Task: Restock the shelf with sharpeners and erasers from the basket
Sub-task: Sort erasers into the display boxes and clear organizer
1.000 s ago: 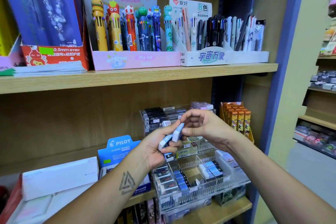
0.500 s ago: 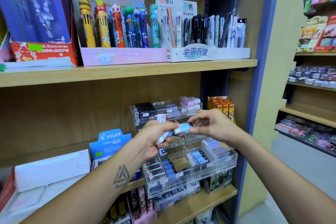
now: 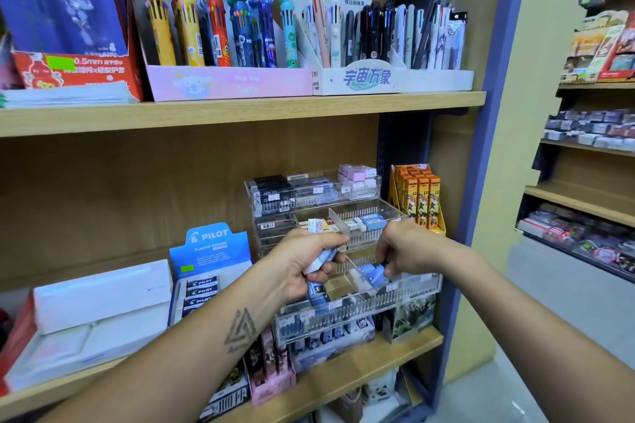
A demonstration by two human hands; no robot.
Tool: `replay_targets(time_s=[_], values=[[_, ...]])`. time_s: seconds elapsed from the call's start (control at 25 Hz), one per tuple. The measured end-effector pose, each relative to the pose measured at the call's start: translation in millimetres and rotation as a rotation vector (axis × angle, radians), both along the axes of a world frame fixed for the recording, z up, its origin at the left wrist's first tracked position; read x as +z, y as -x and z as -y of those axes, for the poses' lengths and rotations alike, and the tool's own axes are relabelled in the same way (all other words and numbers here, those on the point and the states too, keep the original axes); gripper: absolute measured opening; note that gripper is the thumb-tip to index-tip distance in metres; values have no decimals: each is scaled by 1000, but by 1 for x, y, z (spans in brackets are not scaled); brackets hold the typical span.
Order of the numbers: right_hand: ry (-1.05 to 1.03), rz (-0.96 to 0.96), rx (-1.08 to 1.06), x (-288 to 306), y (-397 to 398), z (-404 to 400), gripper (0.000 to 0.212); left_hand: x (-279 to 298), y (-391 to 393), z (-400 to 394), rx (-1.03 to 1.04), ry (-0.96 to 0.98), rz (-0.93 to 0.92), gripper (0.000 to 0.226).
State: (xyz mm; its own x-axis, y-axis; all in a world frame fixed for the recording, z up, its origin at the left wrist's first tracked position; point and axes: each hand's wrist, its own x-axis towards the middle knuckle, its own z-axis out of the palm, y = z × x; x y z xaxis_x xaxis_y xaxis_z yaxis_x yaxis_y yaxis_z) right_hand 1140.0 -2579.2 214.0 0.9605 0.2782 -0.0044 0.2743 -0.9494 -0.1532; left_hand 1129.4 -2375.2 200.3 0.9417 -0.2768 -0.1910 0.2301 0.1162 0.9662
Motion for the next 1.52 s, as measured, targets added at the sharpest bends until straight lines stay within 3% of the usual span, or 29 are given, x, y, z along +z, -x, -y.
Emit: replay_targets(time_s=[0.2,0.32,0.48,0.6,0.72,0.84,0.92,1.04,1.24,1.36,1.52], values=[[129,-83,40,5,3,-8,22,-8,0,2,0,31,-32,12],[326,-48,75,10,3,-26,11,-12,-1,6,-7,49,-50,13],[519,29,99,-2,-1,-44,30,-11,0,7,-5,60,-52,11],[470,-38,61,-9,-11,-39,37,-8,2,5,-13,62,-42,9],[413,-138,57,-4,-15,-37,18,-5,2,2,-3,62,-37,8],[388,-87,108,-10,-17,-37,28,-6,2,2,0,66,-48,8],[333,-64,104,-14,-17,-34,27,-8,2,2,7,67,-53,10],[230,-99,124,-8,-11,-26,6,-8,6,4,23,70,-62,14],[-237,16,95,20,11,-33,10,-8,5,4,95,95,-90,21],[-791,-195,95,25,36,-51,12,-8,6,3,170,22,-11,18],[-957,-318,76,20,47,-63,33,-5,11,0,211,-24,26,19]])
